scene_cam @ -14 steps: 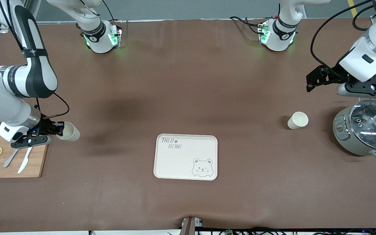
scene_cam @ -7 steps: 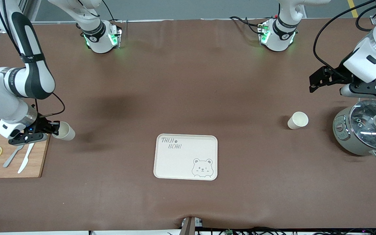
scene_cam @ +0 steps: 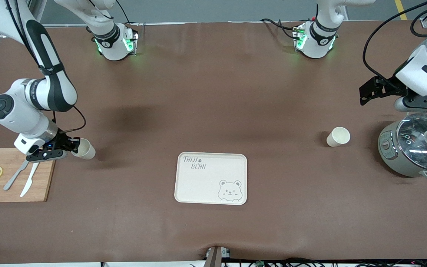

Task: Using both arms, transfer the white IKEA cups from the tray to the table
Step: 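Carry the cup with the right gripper toward the wooden cutting board, then lower the cup beside the cutting board and open the right gripper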

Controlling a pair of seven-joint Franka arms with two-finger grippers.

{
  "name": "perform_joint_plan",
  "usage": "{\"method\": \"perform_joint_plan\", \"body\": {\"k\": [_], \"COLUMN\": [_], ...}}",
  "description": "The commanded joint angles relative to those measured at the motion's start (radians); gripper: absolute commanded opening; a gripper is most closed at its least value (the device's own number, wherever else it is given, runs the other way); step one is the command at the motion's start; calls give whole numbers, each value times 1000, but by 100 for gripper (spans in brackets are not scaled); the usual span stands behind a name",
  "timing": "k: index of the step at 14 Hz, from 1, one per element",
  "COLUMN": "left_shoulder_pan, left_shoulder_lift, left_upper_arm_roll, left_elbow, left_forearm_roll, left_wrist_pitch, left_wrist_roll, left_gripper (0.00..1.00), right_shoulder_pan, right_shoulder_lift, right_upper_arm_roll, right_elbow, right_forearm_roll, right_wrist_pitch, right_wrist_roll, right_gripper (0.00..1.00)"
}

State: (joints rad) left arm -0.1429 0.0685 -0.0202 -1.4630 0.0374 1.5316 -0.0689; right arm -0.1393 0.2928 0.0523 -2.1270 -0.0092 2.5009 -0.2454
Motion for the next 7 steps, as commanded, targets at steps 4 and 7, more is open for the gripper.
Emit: {"method": "perform_joint_plan", "body": {"k": [4,7], "left_shoulder_pan": [-7,-6], "left_shoulder_lift": [5,11], "left_upper_arm_roll": [9,12], "left_elbow": [3,3], "left_forearm_roll": [26,26], "left_wrist_pitch": [-18,-24], "left_wrist_roll": [21,21], "left_gripper": [100,100], "right_shoulder_pan": [-2,-2], "right_shoulder_lift": [51,69], "right_upper_arm_roll": [1,1], "right_elbow": [-37,-39], "right_forearm_roll": [-6,-6], "right_wrist_pitch": [123,156], "right_wrist_roll": [18,18], "right_gripper": [0,0]}}
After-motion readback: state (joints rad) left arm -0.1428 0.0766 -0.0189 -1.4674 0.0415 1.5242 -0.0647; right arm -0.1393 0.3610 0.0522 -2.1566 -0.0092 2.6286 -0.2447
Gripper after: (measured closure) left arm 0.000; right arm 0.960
